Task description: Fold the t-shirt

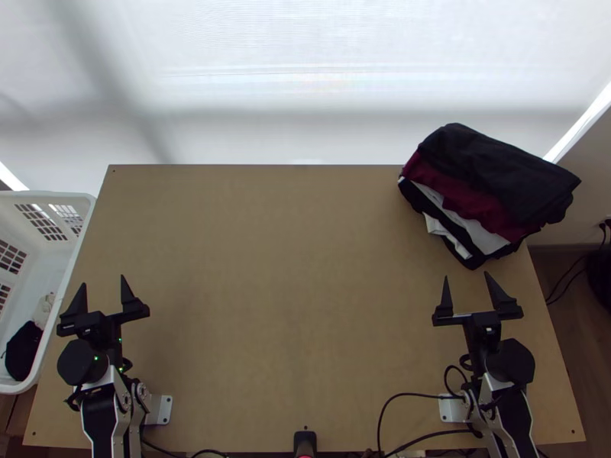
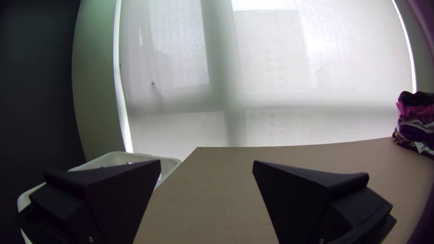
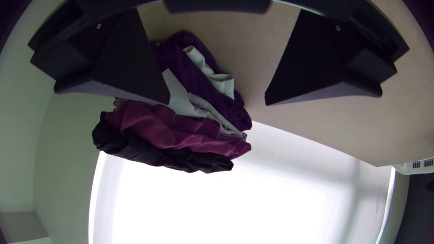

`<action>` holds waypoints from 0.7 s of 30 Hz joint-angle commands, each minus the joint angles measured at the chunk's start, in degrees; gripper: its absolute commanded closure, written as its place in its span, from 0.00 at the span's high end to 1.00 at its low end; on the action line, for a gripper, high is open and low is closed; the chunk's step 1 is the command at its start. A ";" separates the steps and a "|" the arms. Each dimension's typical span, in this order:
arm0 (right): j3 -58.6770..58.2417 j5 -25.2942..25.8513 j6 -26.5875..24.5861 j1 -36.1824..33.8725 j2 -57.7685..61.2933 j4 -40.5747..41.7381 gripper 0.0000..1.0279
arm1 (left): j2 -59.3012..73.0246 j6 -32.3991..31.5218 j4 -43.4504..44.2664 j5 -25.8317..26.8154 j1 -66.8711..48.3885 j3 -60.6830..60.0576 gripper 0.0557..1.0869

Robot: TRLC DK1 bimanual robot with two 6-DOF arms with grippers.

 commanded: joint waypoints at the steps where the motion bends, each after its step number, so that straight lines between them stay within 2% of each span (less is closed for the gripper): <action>1: -0.47 -0.09 0.61 -0.35 -0.27 -0.86 0.96 | -0.25 0.79 -1.26 0.13 0.30 -2.20 0.96; 6: -0.56 -0.18 0.61 -0.26 -0.27 -0.86 0.96 | -0.25 -6.33 -1.43 1.54 -0.93 -2.20 0.96; 18: -0.56 -0.09 0.61 -0.26 -0.27 -0.86 0.96 | -0.25 -6.50 -1.78 1.98 -1.45 -2.20 0.96; 21: -0.47 -0.18 0.61 -0.26 -0.27 -0.77 0.96 | 0.19 -6.24 -2.14 1.98 2.06 -2.11 0.96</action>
